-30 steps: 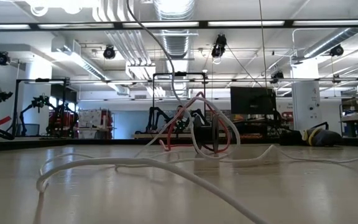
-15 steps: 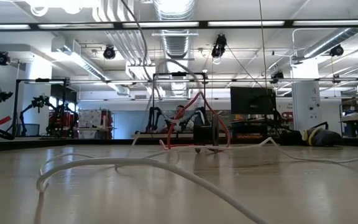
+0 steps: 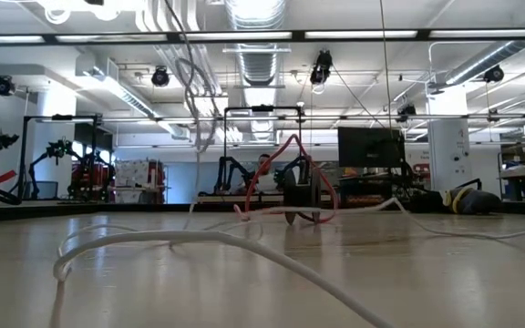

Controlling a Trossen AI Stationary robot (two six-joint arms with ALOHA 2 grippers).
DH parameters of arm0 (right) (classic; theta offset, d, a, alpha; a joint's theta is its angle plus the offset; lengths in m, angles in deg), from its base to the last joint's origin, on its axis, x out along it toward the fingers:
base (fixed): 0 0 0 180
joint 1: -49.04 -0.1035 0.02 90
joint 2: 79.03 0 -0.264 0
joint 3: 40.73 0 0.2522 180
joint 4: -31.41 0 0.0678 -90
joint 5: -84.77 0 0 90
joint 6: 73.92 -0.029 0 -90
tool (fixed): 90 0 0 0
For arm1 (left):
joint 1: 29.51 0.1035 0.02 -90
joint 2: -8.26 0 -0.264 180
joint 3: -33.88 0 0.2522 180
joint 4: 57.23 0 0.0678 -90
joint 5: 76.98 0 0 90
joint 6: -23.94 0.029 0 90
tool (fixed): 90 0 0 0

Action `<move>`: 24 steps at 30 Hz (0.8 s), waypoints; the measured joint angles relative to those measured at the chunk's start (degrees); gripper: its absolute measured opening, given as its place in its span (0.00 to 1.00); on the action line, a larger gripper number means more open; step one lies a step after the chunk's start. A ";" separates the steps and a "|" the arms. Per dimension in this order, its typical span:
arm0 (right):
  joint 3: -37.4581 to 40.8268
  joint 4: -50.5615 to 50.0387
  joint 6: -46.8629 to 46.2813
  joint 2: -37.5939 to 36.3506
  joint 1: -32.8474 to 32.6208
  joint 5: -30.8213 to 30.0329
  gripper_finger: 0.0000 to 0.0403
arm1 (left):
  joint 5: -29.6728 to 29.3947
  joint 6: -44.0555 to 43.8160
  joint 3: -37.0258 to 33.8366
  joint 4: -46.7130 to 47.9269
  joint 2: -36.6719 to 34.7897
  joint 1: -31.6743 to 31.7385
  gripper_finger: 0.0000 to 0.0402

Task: Coil cords
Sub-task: Coil the white wire onto the spool

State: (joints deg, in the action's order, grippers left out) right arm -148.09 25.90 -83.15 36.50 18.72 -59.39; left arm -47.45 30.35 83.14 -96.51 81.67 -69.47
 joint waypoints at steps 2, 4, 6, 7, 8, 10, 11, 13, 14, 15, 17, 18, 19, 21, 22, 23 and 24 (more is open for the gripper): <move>0.00 0.58 0.62 0.00 0.15 0.33 0.21 | 0.00 -1.21 0.00 -0.46 0.00 0.59 0.00; 0.00 0.48 0.28 0.00 0.53 0.52 0.13 | 0.00 -2.56 0.00 -0.48 0.00 1.19 0.00; 0.00 0.09 0.26 0.00 0.77 0.28 0.04 | 0.00 -2.70 0.00 -0.39 0.00 1.51 0.00; 0.00 -0.15 0.25 0.00 0.83 -0.02 0.02 | -0.01 -2.72 0.00 -0.37 0.00 1.54 0.00; 0.00 -0.24 0.19 0.00 0.82 -0.13 0.02 | 0.00 -2.71 0.00 -0.36 0.00 1.55 0.00; 0.00 -0.16 0.18 0.00 0.47 -0.02 0.05 | 0.00 -2.64 0.00 -0.32 0.00 1.55 0.00; 0.00 -0.19 0.31 -0.05 0.16 0.00 0.07 | -0.01 -2.64 0.00 -0.32 0.00 1.55 0.00; 0.00 -0.25 0.24 -0.11 -0.42 0.06 0.11 | -0.02 -2.60 0.00 -0.31 0.00 1.55 0.00; 0.00 -0.28 0.26 -0.13 -0.77 0.06 0.13 | -0.04 -2.46 0.00 -0.29 0.00 1.55 0.00; 0.00 -0.28 0.26 -0.13 -1.07 -0.01 0.16 | -0.05 -2.29 0.00 -0.26 0.00 1.55 0.00; 0.00 -0.32 0.23 -0.15 -1.76 -1.37 0.21 | -0.07 -2.07 0.00 -0.28 0.00 1.55 0.00; 0.00 -0.35 0.07 -0.15 -2.11 -3.24 0.24 | -0.07 -2.05 0.00 -0.28 0.00 1.55 0.00; 0.00 -0.35 0.08 -0.19 -2.43 -5.89 0.27 | -0.07 -2.05 0.00 -0.28 0.00 1.55 0.00; 0.00 -0.25 0.33 -0.26 -3.05 -11.72 0.33 | -0.08 -2.05 0.00 -0.30 0.00 1.55 0.00; 0.00 -0.23 0.30 -0.31 -3.17 -14.13 0.35 | -0.09 -2.05 0.00 -0.29 0.00 1.55 0.00; 0.00 -0.21 0.19 -0.33 -3.16 -15.25 0.37 | -0.09 -2.05 0.00 -0.28 0.00 1.55 0.00; 0.00 -0.12 0.07 -0.33 -3.03 -15.20 0.39 | -0.09 -2.05 0.00 -0.28 0.00 1.55 0.00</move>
State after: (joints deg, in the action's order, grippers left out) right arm -148.09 25.78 -83.08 36.17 15.69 -74.59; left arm -47.54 28.30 83.14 -96.79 81.67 -67.92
